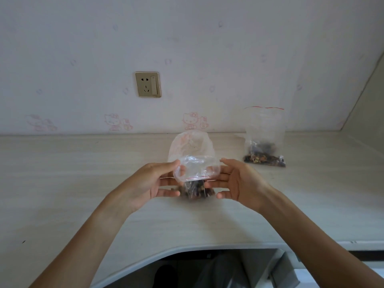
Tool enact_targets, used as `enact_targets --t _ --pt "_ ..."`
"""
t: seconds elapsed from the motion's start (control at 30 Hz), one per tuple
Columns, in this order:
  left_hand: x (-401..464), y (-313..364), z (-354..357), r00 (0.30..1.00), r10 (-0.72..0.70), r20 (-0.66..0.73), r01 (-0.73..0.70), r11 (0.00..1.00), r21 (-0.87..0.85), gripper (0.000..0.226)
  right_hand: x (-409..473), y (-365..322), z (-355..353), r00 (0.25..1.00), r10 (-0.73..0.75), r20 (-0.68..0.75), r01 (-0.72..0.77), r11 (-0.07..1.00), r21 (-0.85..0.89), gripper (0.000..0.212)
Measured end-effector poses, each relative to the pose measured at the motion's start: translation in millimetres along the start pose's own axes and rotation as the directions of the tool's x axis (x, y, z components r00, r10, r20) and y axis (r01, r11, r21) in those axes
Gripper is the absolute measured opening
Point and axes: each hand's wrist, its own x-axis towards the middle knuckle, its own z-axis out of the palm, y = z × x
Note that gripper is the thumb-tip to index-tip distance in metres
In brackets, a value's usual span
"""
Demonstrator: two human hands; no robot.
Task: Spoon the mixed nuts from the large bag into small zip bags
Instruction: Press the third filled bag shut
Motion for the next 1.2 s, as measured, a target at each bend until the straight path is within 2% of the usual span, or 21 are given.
enact_targets --t 0.1,0.23,0.33,0.4,0.43,0.47,0.5,0.53,0.57,0.6,0.63,0.67,0.7,0.73,0.77,0.8,0.9,0.97,1.03,1.13,1.2 --pt "0.2 0.2 2.1 1.000 0.007 -0.001 -0.007 0.999 -0.033 0.036 1.2 3.9 -2.8 0.998 -0.054 0.025 0.052 0.996 0.079 0.031" --pt "1.2 1.6 6.4 0.992 0.021 -0.125 -0.027 0.999 -0.046 0.031 -1.6 0.7 -0.6 0.985 -0.163 0.051 0.162 0.986 0.034 0.017" --pt "1.6 2.1 8.5 0.964 0.090 -0.250 -0.069 0.994 0.090 0.027 -5.0 -5.5 6.8 0.968 -0.252 -0.021 0.246 0.959 -0.144 0.015" --pt "2.3 3.3 9.0 0.912 0.210 -0.353 -0.127 0.962 0.243 0.024 -5.9 -9.6 14.9 0.930 -0.343 -0.131 0.271 0.882 -0.385 0.018" --pt "2.1 4.3 9.4 0.867 0.303 -0.396 -0.156 0.919 0.361 0.024 -6.7 -10.7 19.6 0.885 -0.437 -0.159 0.283 0.777 -0.562 0.018" --pt "2.0 5.4 9.7 0.810 0.421 -0.407 -0.170 0.835 0.524 0.023 -7.5 -11.7 22.5 0.813 -0.565 -0.137 0.280 0.586 -0.760 0.019" --pt "2.4 5.6 9.3 0.752 0.542 -0.375 -0.160 0.702 0.694 0.023 -7.9 -12.0 23.9 0.726 -0.687 -0.037 0.250 0.314 -0.916 0.023" --pt "1.6 5.6 9.3 0.710 0.629 -0.315 -0.123 0.552 0.825 0.021 -8.4 -11.4 25.7 0.660 -0.746 0.093 0.194 0.049 -0.980 0.031" --pt "0.1 6.2 10.5 0.699 0.662 -0.271 -0.085 0.453 0.887 0.019 -9.0 -10.7 28.5 0.619 -0.762 0.192 0.169 -0.110 -0.979 0.037" --pt "-1.1 6.8 11.3 0.724 0.634 -0.271 -0.055 0.445 0.894 0.015 -9.7 -9.3 30.2 0.606 -0.765 0.219 0.186 -0.131 -0.974 0.039" --pt "-2.0 8.6 13.2 0.778 0.550 -0.304 -0.053 0.538 0.841 0.011 -9.8 -7.9 30.9 0.606 -0.775 0.180 0.242 -0.036 -0.970 0.036" --pt "-2.8 9.8 14.8 0.842 0.427 -0.329 -0.066 0.687 0.723 0.011 -8.9 -7.6 30.5 0.639 -0.766 0.073 0.300 0.161 -0.940 0.029" --pt "-4.7 10.5 15.9 0.902 0.291 -0.319 -0.067 0.824 0.562 0.017 -9.2 -8.4 31.7 0.712 -0.701 -0.042 0.334 0.391 -0.857 0.024" --pt "-7.0 12.0 16.4 0.943 0.190 -0.272 -0.060 0.905 0.422 0.023 -9.8 -9.3 32.8 0.790 -0.600 -0.125 0.336 0.594 -0.731 0.023" --pt "-8.5 13.8 15.6 0.966 0.134 -0.222 -0.054 0.941 0.333 0.026 -10.2 -10.4 32.9 0.863 -0.478 -0.166 0.304 0.752 -0.585 0.027" --pt "-9.7 15.7 14.7 0.979 0.105 -0.175 -0.055 0.962 0.269 0.026 -9.5 -11.6 30.7 0.912 -0.375 -0.164 0.268 0.850 -0.454 0.032" --pt "-11.1 19.1 13.7 0.994 0.072 -0.084 -0.060 0.989 0.133 0.031 -6.8 -12.0 23.2 0.977 -0.196 -0.083 0.182 0.971 -0.156 0.029" --pt "-11.4 20.1 15.4 0.995 0.066 -0.080 -0.059 0.994 0.090 0.035 -5.2 -8.6 21.0 0.993 -0.114 -0.034 0.115 0.993 0.008 0.019" --pt "-11.6 21.1 17.3 0.994 0.065 -0.084 -0.059 0.995 0.078 0.030 -3.7 -5.3 20.5 0.995 -0.095 0.020 0.093 0.991 0.096 0.011" --pt "-11.6 23.0 17.4 0.989 0.093 -0.118 -0.080 0.990 0.115 0.027 -2.1 -3.6 22.2 0.989 -0.149 0.015 0.148 0.986 0.077 0.011" --pt "-10.9 26.2 16.1 0.974 0.145 -0.174 -0.116 0.979 0.166 0.016 -2.1 -7.5 23.8 0.957 -0.274 -0.097 0.258 0.955 -0.147 0.021"
